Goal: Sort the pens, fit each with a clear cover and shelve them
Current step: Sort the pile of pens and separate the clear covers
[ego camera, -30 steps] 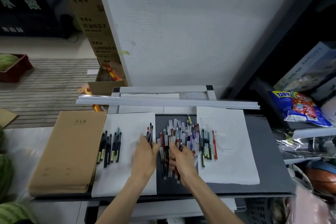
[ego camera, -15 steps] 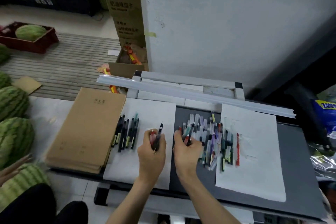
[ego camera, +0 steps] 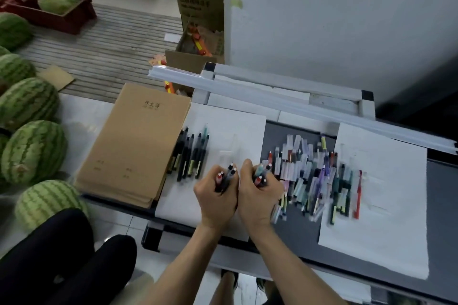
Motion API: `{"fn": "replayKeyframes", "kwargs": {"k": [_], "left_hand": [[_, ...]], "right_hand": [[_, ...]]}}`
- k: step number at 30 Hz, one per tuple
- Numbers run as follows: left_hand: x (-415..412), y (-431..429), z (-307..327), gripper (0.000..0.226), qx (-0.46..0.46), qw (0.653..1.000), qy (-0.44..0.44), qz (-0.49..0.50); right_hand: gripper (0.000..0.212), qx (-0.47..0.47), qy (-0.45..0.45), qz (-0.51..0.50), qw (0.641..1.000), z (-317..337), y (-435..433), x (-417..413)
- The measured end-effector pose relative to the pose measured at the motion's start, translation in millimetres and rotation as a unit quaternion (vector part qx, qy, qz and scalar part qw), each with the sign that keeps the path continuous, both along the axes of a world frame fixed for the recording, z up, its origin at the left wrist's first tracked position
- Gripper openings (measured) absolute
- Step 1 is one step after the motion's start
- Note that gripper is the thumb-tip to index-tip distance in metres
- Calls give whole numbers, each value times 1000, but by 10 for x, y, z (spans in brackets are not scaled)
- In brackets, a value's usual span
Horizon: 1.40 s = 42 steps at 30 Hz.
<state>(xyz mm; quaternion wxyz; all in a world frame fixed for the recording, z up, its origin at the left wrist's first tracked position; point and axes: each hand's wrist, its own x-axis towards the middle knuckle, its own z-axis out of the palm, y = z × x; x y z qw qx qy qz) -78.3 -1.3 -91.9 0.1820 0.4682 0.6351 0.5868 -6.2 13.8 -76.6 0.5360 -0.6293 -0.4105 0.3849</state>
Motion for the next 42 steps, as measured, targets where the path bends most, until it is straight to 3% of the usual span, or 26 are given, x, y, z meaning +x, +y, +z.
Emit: {"fn": "replayKeyframes", "kwargs": {"k": [5,12,18,29,36,39,42], "left_hand": [[-52,-26,-96,38,-16,1000,-2,-9],[-40,-41,-35,39,-1,1000,-2,10],[-40,-77,-51,33,-21,999,-10,22],[-92,-3,266,44,-148,987,-65,11],[-593,131,451,47,-308,951,-32,0],[-816,224,495,27,-381,924,-14,-27],[-975,365,481,14,-428,902,25,-57]], "right_hand": [[55,18,-35,23,999,-42,-18,1],[49,64,-57,33,996,-7,24,4],[48,45,-77,48,995,-48,12,-14],[56,-138,45,101,984,159,128,-112],[13,-369,199,172,891,388,316,-258],[13,-384,183,201,882,420,388,-343],[8,-378,109,222,892,447,465,-417]]}}
